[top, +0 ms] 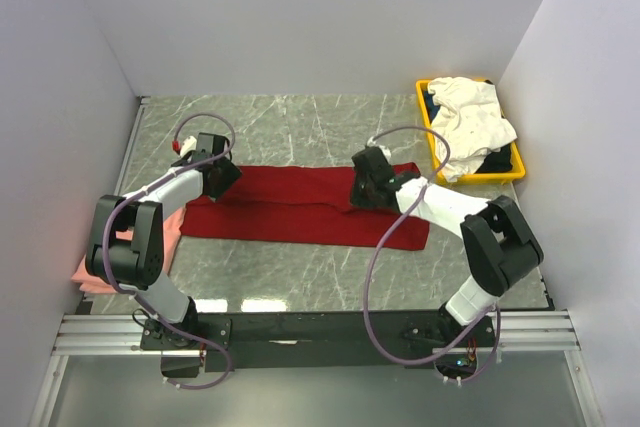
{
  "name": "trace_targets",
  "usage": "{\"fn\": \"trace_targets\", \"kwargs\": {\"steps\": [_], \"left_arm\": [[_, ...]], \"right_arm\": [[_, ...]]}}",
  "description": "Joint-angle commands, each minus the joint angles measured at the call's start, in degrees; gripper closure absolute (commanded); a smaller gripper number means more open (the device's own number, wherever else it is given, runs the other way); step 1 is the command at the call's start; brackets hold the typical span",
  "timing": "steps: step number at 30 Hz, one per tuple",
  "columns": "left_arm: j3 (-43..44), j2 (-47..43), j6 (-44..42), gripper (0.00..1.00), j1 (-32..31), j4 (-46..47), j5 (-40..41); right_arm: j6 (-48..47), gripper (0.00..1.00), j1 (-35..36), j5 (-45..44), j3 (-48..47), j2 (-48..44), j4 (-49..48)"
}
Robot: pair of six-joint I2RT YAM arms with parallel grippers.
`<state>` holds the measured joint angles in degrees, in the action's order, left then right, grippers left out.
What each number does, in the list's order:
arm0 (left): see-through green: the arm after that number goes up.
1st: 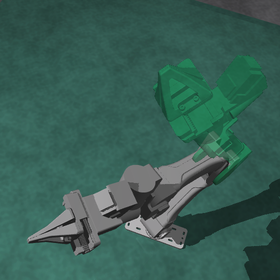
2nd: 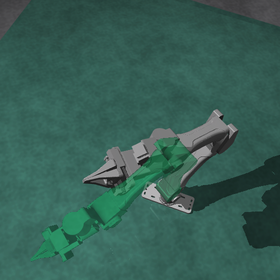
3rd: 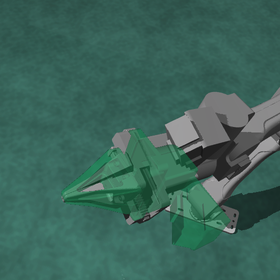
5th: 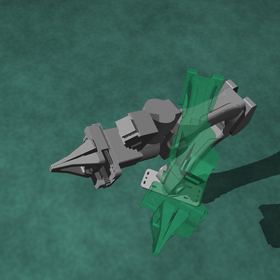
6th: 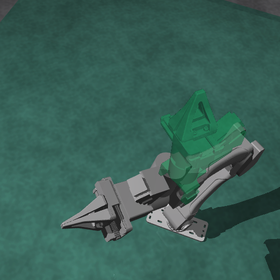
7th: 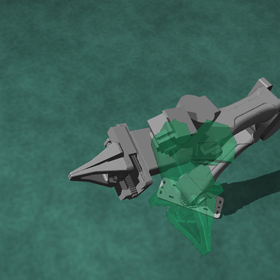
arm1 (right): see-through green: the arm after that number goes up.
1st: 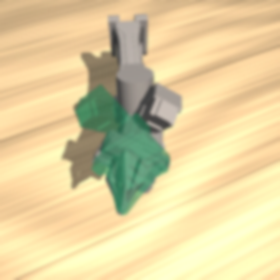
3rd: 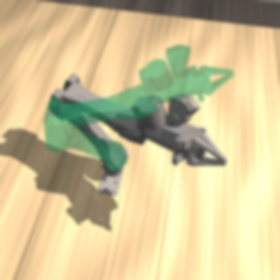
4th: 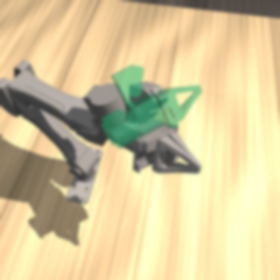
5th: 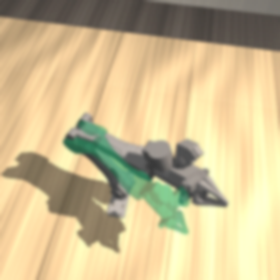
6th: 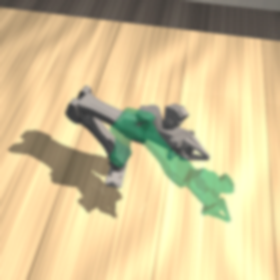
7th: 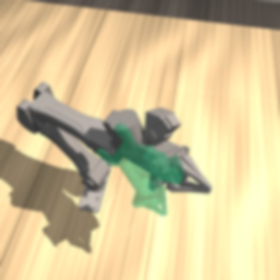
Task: Fold and stack the t-shirts
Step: Fold the tshirt
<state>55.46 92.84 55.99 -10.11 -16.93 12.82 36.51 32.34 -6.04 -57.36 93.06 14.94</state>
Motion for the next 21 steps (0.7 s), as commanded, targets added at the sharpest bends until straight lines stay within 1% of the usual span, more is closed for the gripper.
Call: {"fn": "trace_targets", "kwargs": {"steps": [1,6,8,9,12,14,16,17,18,19,20,21], "left_arm": [[-0.9,-0.5,-1.4,0.39,-0.3,1.9,-0.9],[-1.1,-0.9,-1.8,0.39,-0.4,2.9,-2.0],[-1.0,-1.2,-2.4,0.39,-0.7,3.4,-2.4],[-0.8,-1.3,-2.7,0.39,-1.0,3.5,-2.8],[0.3,-1.6,-3.9,0.39,-2.6,3.2,-2.5],[1.4,-1.9,-5.0,0.39,-4.3,3.2,-2.7],[2.8,-1.9,-5.7,0.39,-5.6,2.7,-3.0],[3.2,-1.9,-6.8,0.39,-7.3,2.7,-3.1],[4.1,-1.7,-7.5,0.39,-8.3,2.4,-3.7],[4.6,-1.6,-7.9,0.39,-9.4,2.2,-3.7],[4.9,-1.3,-8.9,0.39,-11.9,2.0,-3.7],[5.6,-1.3,-9.6,0.39,-13.4,2.1,-3.6]], "right_arm": [[2.9,1.00,3.0,-1.9,3.4,-4.8,-4.1],[4.7,1.00,5.2,-2.7,7.8,-6.3,-7.5],[4.7,0.96,5.5,-2.3,8.3,-6.1,-7.9],[4.4,0.90,5.5,-2.3,8.4,-6.4,-8.3],[3.8,0.79,5.7,-1.5,9.4,-8.1,-9.5],[3.5,0.76,5.7,-1.2,9.9,-9.7,-9.7],[3.1,0.70,5.6,-1.2,9.6,-10.9,-8.1],[2.5,0.68,5.5,-1.8,9.0,-11.5,-7.1],[2.2,0.63,5.4,-3.5,8.8,-12.2,-5.5],[1.8,0.62,5.0,-4.3,8.5,-13.6,-4.4],[0.9,0.61,4.2,-4.8,8.1,-14.4,-3.6],[0.4,0.60,1.7,-4.7,7.9,-14.8,-2.5]]}}
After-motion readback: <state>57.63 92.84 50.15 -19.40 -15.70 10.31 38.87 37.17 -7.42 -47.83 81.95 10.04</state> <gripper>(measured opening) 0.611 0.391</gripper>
